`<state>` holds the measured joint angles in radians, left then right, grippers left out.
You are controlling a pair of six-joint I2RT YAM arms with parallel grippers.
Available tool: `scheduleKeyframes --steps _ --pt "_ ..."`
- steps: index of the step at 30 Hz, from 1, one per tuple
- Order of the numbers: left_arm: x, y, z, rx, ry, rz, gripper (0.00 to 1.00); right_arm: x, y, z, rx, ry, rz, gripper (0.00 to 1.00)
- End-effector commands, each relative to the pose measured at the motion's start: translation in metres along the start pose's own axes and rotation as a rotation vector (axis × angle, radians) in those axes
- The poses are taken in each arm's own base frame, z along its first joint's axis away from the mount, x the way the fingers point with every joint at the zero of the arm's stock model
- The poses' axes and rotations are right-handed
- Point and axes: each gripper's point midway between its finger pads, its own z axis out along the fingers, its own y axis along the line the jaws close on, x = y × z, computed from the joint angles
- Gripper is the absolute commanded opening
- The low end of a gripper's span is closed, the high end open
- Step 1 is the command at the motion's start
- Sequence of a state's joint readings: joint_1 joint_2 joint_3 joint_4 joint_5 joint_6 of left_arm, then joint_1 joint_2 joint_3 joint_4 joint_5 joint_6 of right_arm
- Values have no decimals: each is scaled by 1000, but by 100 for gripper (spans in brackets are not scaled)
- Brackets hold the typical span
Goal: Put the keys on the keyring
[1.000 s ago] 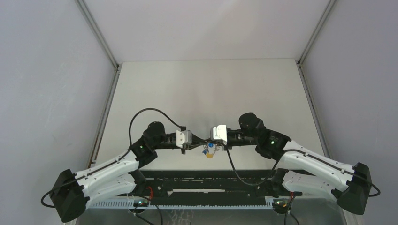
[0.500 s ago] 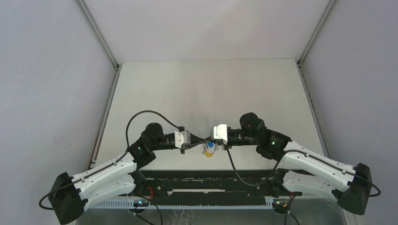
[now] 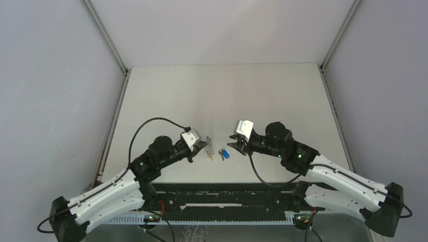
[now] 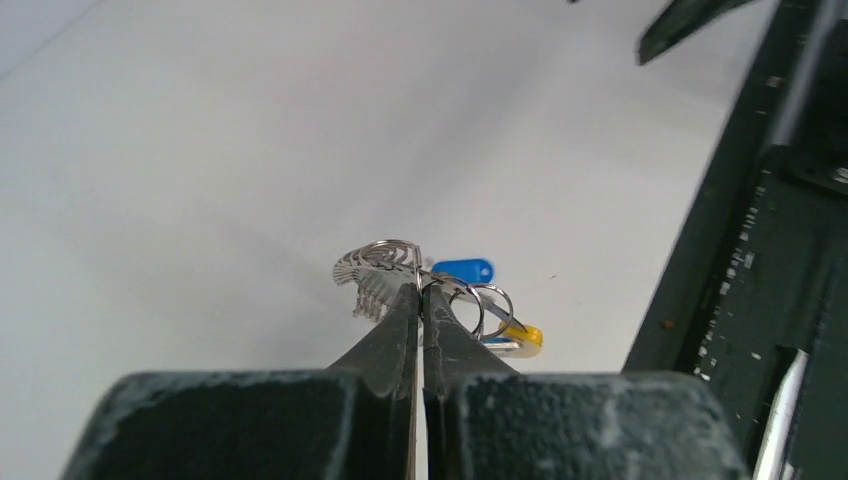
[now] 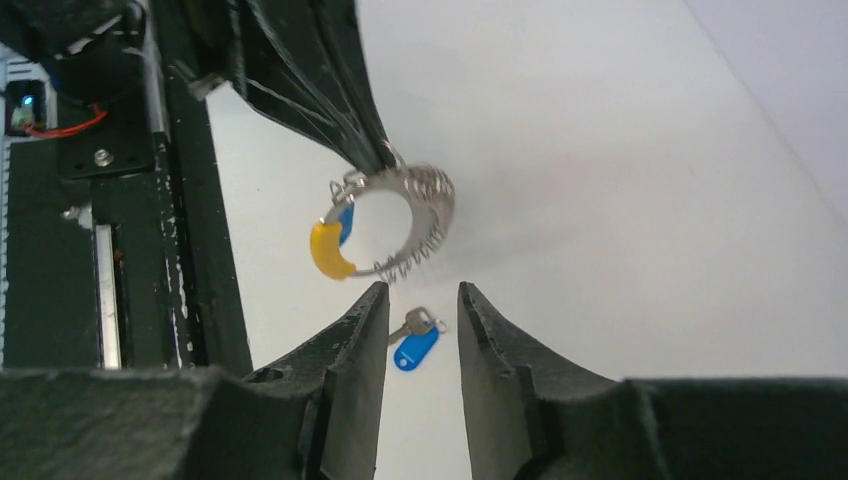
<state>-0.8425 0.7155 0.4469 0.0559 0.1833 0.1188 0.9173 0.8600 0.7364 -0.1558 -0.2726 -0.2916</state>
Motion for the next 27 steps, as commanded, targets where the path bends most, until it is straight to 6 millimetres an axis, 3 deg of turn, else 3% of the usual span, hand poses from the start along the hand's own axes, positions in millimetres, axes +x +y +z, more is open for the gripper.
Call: scheduleKeyframes --steps 1,5,9,17,27 --pt "-8 35 -21 -244 28 -126 0 17 -21 10 143 50 178 32" --pt "-6 53 -44 -387 92 -199 0 48 -31 25 259 142 378 33" --pt "-12 59 -69 -453 166 -231 0 79 -33 40 336 250 561 35" --pt "-35 77 -119 -556 188 -99 0 126 -33 60 559 397 740 36" --pt "-19 75 -115 -520 191 -68 0 144 -39 100 686 463 729 38"
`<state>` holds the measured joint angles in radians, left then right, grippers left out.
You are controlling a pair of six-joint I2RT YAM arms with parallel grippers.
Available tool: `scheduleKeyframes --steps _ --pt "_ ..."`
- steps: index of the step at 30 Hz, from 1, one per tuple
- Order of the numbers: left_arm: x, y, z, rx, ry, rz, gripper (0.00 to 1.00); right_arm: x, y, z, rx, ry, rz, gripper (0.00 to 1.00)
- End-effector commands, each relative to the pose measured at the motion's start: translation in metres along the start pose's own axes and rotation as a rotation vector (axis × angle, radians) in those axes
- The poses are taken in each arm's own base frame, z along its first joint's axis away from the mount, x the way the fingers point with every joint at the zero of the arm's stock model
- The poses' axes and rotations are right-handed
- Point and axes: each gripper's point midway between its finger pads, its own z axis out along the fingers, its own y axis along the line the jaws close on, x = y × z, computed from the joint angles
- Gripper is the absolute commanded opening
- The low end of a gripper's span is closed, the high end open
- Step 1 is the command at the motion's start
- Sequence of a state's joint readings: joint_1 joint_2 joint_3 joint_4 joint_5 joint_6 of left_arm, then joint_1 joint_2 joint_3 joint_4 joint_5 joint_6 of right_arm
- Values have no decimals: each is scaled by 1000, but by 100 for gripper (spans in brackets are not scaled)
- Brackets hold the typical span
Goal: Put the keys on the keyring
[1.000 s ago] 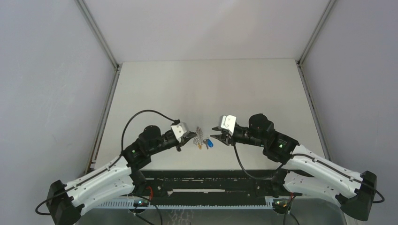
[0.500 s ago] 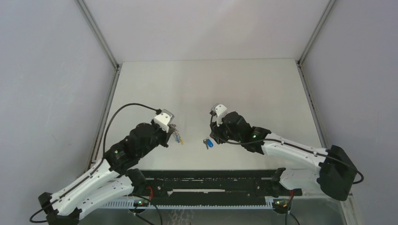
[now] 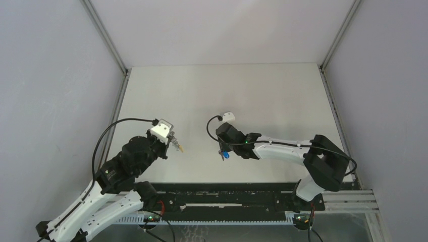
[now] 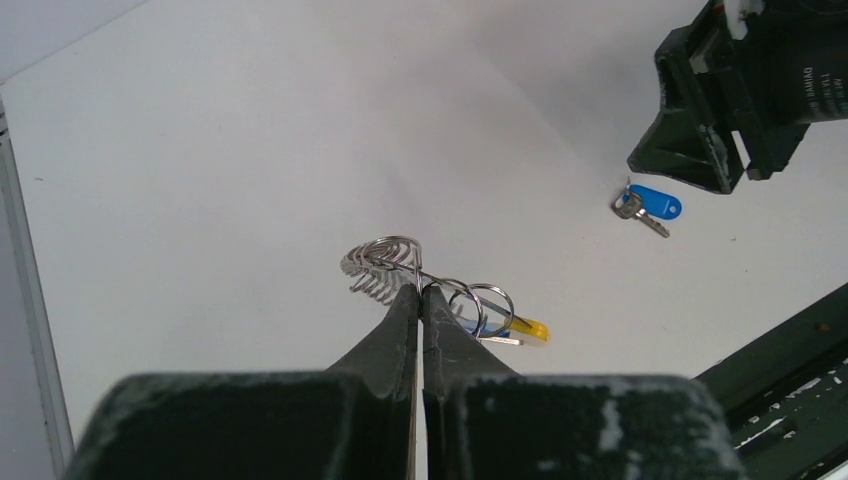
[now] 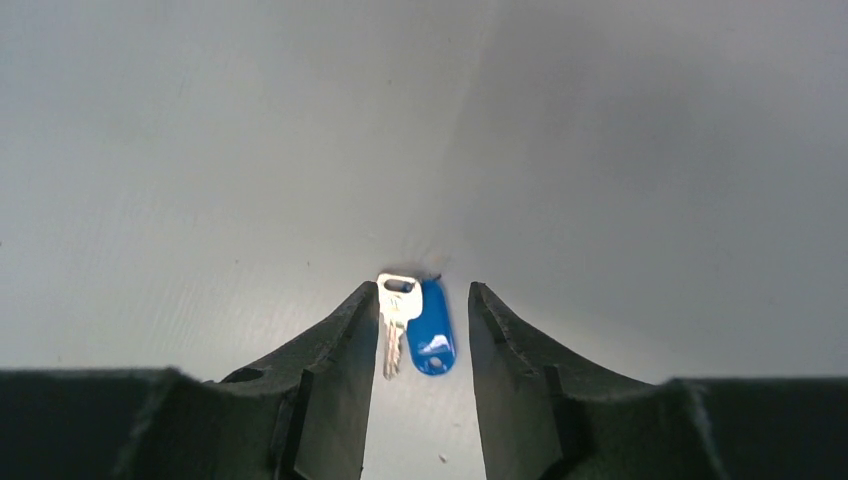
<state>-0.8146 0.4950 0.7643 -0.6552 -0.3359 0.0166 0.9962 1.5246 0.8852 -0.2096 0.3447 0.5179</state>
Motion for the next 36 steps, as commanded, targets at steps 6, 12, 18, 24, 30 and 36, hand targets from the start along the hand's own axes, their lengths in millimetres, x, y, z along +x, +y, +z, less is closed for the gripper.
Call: scheduleKeyframes --steps 6,12,18,24,30,36 --pt "-1 3 -1 6 -40 10 0 -14 11 24 128 -22 54 38" --pt "-1 5 -1 4 -44 5 1 -3 21 32 143 15 19 39" --pt "0 7 -2 1 -48 -2 0 9 19 35 169 48 0 37" --pt "0 8 -2 -4 -50 -5 0 15 14 38 196 59 -11 33" --pt "0 8 -1 -3 -48 -5 0 17 15 39 190 66 -13 29" --pt "2 8 1 -5 -36 -1 0 19 16 43 179 78 -17 25"
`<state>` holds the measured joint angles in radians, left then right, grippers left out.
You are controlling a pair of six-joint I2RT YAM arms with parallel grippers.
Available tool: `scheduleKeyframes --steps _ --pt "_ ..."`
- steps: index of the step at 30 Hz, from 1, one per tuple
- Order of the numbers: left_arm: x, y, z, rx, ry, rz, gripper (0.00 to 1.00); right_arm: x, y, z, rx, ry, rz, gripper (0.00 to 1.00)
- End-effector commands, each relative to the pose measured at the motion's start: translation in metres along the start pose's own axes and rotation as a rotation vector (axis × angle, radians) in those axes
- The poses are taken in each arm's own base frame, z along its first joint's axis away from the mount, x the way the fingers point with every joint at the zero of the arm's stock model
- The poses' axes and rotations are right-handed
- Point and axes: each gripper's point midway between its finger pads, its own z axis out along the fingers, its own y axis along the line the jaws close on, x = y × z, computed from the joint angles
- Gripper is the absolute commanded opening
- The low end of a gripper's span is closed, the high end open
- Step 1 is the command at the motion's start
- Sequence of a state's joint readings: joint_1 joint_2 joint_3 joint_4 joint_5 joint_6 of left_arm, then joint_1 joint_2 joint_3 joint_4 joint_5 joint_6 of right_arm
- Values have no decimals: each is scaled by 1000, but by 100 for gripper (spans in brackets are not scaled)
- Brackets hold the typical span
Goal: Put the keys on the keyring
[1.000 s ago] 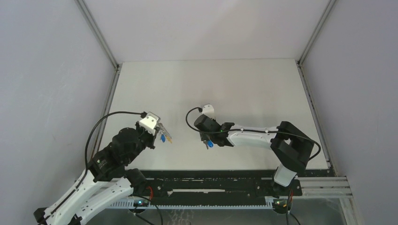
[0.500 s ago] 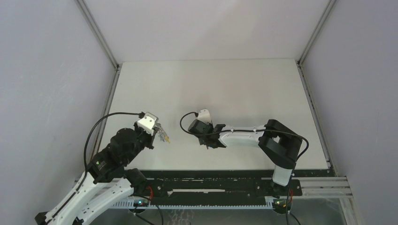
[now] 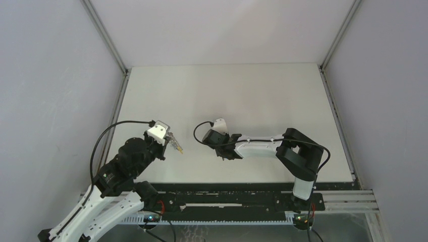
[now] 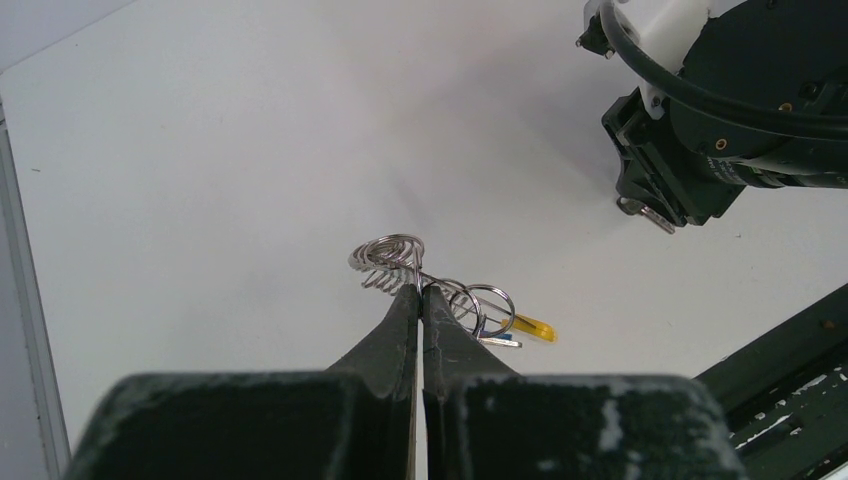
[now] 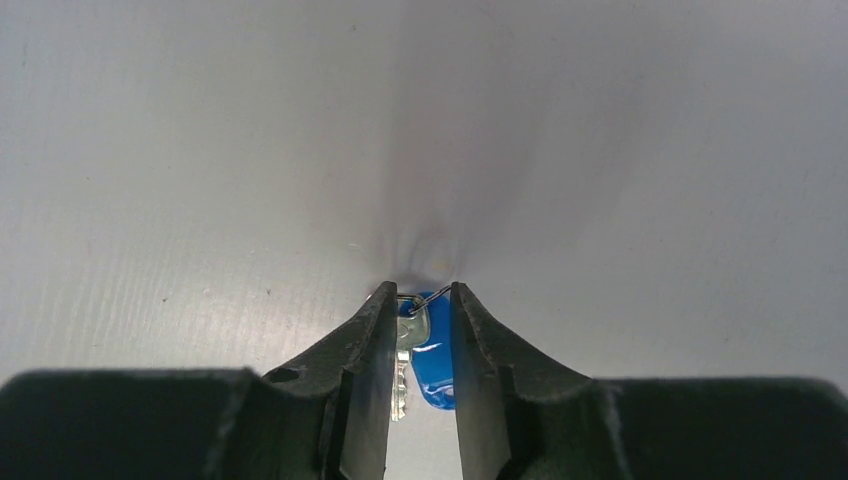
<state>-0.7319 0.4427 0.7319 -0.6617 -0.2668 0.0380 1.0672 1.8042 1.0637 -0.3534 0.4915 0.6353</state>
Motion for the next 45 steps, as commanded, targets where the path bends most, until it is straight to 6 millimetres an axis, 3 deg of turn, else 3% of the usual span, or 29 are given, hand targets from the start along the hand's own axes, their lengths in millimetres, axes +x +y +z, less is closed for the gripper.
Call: scheduleKeyframes --steps 1,12,23,30,37,45 --pt "-7 0 4 3 -32 11 0 -13 10 0 -19 -29 19 25" --pt "-7 2 5 -3 -30 11 0 -18 12 -2 -65 -36 -43 13" --pt "-8 2 5 -1 -39 13 0 -29 21 -16 -312 -84 -265 0" --pt "-9 0 5 15 -48 14 0 -6 30 -25 -517 -7 -567 0" --pt "-9 2 5 8 -52 11 0 8 15 -42 -572 76 -685 0" --pt "-8 2 6 11 -50 3 0 19 18 -32 -557 156 -798 0"
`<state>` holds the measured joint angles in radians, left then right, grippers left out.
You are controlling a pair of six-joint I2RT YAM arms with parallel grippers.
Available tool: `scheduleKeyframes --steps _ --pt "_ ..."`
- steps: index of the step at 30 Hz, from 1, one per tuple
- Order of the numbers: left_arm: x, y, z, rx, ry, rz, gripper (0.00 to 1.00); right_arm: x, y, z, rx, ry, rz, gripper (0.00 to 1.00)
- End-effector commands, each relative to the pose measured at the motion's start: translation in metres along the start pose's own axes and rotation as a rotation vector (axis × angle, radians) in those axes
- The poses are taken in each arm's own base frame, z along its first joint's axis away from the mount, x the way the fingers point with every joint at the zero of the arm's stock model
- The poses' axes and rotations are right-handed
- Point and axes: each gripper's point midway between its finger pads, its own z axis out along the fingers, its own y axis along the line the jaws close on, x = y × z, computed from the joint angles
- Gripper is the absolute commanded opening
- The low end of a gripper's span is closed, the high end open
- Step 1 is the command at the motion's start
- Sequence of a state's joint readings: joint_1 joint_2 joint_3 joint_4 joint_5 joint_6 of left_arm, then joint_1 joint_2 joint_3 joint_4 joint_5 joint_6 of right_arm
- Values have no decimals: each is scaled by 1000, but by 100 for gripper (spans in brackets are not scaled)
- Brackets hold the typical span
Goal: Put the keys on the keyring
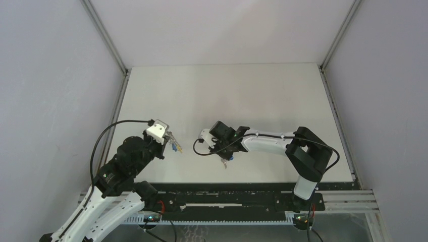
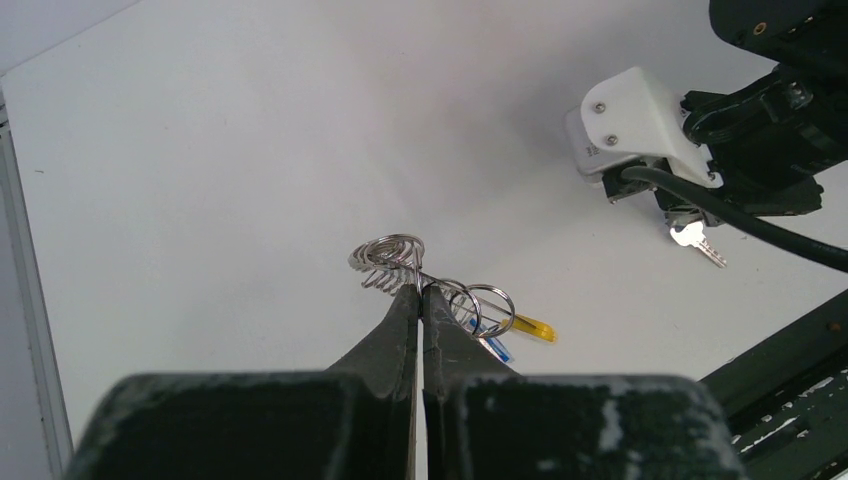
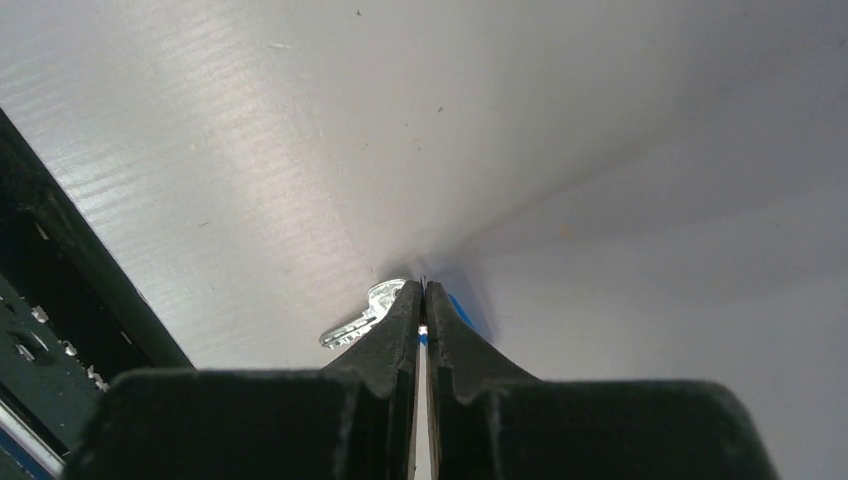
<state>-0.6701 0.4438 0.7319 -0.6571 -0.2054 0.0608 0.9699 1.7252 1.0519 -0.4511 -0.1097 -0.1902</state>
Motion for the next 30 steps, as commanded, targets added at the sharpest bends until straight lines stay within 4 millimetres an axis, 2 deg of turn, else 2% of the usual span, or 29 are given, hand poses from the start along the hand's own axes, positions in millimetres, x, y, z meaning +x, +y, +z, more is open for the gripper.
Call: scheduleKeyframes --steps 1,3,7,11,17,21,30 --pt "-9 0 5 4 -55 2 0 -14 -1 0 -5 8 -76 0" --pt "-9 0 5 4 -56 1 0 -17 -2 0 -3 7 -76 2" --pt "-9 0 5 1 -55 0 0 -26 0 -10 -5 -33 -72 16" --pt "-8 2 5 -5 -55 -1 0 -33 -2 -22 7 -91 -51 23" --pt "-9 3 4 -9 -58 -2 0 -35 -7 -38 9 -224 1 23" --pt "-9 3 5 -10 -57 -2 0 -32 -13 -34 62 -270 56 23" --pt "-8 4 5 -14 -54 -2 0 -32 -7 -19 111 -381 103 23"
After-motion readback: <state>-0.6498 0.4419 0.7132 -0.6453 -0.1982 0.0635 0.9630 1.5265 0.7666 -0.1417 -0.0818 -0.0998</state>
